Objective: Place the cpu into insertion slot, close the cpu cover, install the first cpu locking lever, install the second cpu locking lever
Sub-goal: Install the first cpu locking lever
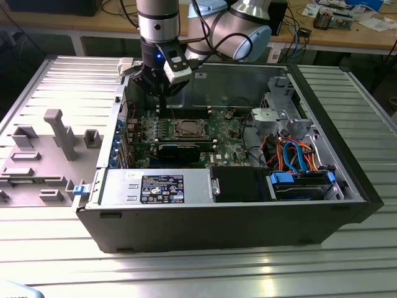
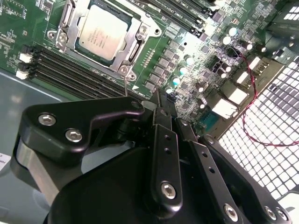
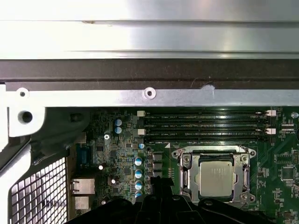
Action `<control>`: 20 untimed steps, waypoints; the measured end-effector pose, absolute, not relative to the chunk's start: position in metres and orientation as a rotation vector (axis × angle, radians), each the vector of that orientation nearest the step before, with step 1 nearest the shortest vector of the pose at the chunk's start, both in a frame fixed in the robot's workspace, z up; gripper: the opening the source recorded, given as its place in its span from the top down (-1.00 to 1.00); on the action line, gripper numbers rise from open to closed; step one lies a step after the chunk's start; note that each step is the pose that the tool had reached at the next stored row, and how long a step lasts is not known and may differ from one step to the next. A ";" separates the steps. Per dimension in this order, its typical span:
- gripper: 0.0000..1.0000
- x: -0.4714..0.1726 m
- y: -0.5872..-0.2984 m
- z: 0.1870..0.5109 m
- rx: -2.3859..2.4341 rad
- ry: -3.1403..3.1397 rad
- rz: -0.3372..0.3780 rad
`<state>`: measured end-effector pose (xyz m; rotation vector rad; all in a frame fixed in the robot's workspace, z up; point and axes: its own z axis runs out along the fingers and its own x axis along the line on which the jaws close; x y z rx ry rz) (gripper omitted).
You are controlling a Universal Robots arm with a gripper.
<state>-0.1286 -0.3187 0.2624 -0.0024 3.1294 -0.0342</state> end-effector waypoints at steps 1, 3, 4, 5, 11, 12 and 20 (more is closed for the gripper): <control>0.79 -0.129 -0.318 0.262 -0.002 3.129 -0.034; 0.79 -0.129 -0.318 0.262 -0.002 3.129 -0.034; 0.79 -0.129 -0.318 0.262 -0.002 3.129 -0.034; 0.79 -0.129 -0.318 0.262 -0.002 3.129 -0.034; 0.79 -0.130 -0.317 0.261 -0.002 3.129 -0.034; 0.79 -0.130 -0.317 0.261 -0.002 3.129 -0.034; 0.79 -0.130 -0.315 0.260 -0.002 3.129 -0.034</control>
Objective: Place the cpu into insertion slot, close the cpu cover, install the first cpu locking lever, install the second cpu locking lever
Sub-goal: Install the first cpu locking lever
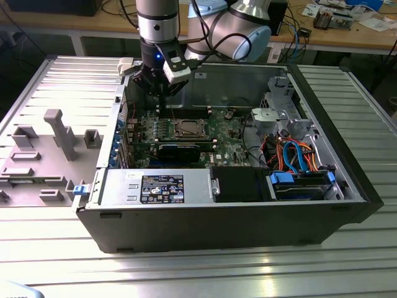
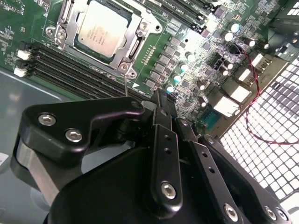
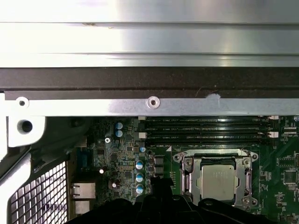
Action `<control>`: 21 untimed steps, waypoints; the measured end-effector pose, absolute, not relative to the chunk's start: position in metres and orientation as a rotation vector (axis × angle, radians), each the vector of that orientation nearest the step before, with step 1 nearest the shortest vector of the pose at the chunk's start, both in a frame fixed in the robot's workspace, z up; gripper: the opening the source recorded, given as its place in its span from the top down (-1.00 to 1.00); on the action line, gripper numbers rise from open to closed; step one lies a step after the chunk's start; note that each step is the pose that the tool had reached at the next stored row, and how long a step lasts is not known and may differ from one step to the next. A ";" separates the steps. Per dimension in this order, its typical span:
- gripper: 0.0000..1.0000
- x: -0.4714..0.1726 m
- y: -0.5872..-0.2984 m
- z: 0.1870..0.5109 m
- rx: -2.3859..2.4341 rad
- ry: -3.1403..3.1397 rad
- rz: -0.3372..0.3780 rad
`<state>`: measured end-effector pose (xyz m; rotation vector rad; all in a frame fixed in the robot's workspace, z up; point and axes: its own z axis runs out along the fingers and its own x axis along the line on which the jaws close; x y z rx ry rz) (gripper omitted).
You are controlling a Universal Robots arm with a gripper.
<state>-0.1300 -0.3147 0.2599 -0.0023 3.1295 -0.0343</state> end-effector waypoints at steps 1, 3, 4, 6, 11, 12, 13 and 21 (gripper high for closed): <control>0.79 -0.130 -0.314 0.260 -0.002 3.129 -0.034; 0.79 -0.130 -0.313 0.260 -0.002 3.129 -0.034; 0.79 -0.130 -0.312 0.260 -0.002 3.129 -0.034; 0.79 -0.130 -0.310 0.260 -0.002 3.129 -0.034; 0.79 -0.128 -0.305 0.260 -0.002 3.129 -0.030; 0.79 -0.127 -0.304 0.260 -0.002 3.129 -0.028; 0.79 -0.127 -0.304 0.260 -0.002 3.130 -0.026; 0.79 -0.124 -0.304 0.260 -0.002 3.130 -0.017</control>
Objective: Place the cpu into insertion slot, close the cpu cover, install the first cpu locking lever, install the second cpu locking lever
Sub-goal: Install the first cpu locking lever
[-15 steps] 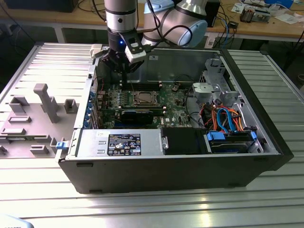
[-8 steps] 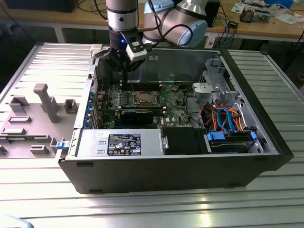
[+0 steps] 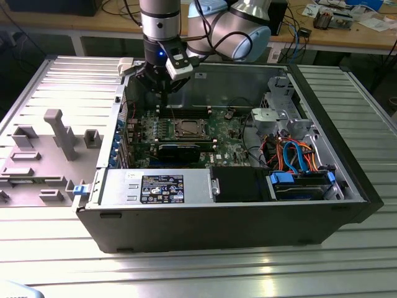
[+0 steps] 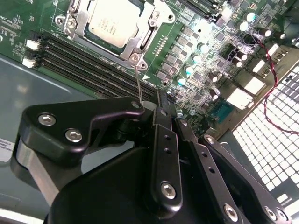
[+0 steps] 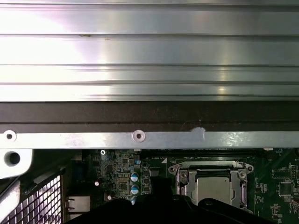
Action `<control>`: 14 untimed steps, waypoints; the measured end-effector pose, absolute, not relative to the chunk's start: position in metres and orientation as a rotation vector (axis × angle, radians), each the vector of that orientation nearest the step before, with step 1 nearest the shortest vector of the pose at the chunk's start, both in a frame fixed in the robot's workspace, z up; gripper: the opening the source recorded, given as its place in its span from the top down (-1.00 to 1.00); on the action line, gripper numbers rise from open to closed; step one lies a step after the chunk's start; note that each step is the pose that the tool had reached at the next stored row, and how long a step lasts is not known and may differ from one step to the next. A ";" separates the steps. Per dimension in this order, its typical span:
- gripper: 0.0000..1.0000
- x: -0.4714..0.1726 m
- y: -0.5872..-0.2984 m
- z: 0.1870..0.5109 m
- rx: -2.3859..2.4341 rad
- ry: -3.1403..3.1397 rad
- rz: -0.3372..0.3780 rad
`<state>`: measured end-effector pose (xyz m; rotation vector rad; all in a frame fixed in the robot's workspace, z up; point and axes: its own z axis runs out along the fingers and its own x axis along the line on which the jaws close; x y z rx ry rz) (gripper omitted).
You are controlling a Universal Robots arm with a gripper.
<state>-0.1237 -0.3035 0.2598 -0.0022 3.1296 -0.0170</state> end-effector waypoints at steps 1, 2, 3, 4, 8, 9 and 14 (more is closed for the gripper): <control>0.79 -0.123 -0.304 0.260 -0.002 3.130 -0.017; 0.79 -0.122 -0.304 0.260 -0.002 3.130 -0.017; 0.79 -0.121 -0.304 0.260 -0.002 3.130 -0.017; 0.79 -0.121 -0.304 0.260 -0.002 3.130 -0.017; 0.79 -0.117 -0.304 0.260 -0.002 3.130 -0.017; 0.79 -0.116 -0.304 0.260 -0.002 3.130 -0.017; 0.79 -0.112 -0.304 0.260 -0.002 3.130 -0.017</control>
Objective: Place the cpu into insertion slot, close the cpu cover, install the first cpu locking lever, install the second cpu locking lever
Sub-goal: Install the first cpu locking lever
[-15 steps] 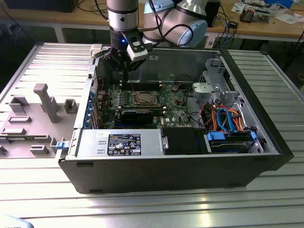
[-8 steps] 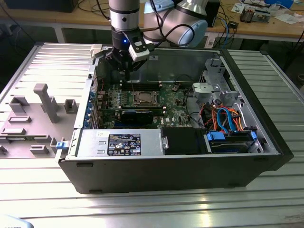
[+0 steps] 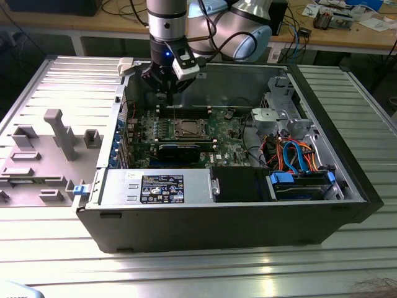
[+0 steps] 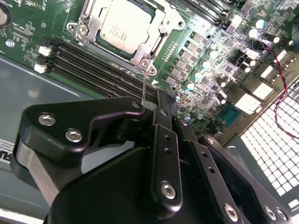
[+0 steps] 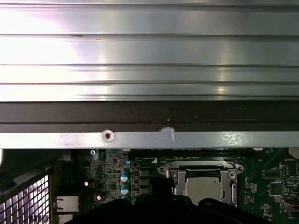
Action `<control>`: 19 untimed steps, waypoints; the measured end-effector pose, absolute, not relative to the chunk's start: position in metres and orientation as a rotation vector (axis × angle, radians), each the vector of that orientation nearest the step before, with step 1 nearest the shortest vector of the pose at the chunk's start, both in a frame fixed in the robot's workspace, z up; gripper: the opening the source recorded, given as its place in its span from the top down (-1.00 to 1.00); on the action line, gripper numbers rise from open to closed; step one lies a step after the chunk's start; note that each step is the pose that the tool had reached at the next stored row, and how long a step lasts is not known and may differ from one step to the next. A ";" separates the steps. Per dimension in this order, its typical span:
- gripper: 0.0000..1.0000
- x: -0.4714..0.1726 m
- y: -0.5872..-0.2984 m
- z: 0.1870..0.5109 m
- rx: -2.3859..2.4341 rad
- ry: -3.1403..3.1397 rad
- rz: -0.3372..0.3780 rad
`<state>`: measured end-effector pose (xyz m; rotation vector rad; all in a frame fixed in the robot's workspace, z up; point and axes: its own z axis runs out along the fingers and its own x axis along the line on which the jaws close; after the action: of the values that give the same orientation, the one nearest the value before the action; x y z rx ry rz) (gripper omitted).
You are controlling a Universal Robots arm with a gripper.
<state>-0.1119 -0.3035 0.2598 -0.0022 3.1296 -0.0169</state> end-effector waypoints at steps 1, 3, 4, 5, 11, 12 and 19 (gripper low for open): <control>0.79 -0.111 -0.304 0.260 -0.002 3.130 -0.017; 0.79 -0.109 -0.304 0.260 -0.002 3.130 -0.017; 0.79 -0.109 -0.304 0.260 -0.002 3.130 -0.017; 0.79 -0.108 -0.304 0.260 -0.002 3.130 -0.017; 0.79 -0.102 -0.304 0.260 -0.002 3.130 -0.017; 0.79 -0.101 -0.304 0.260 -0.002 3.130 -0.017; 0.79 -0.094 -0.304 0.260 -0.002 3.130 -0.017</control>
<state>-0.0935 -0.3035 0.2597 -0.0022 3.1301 -0.0169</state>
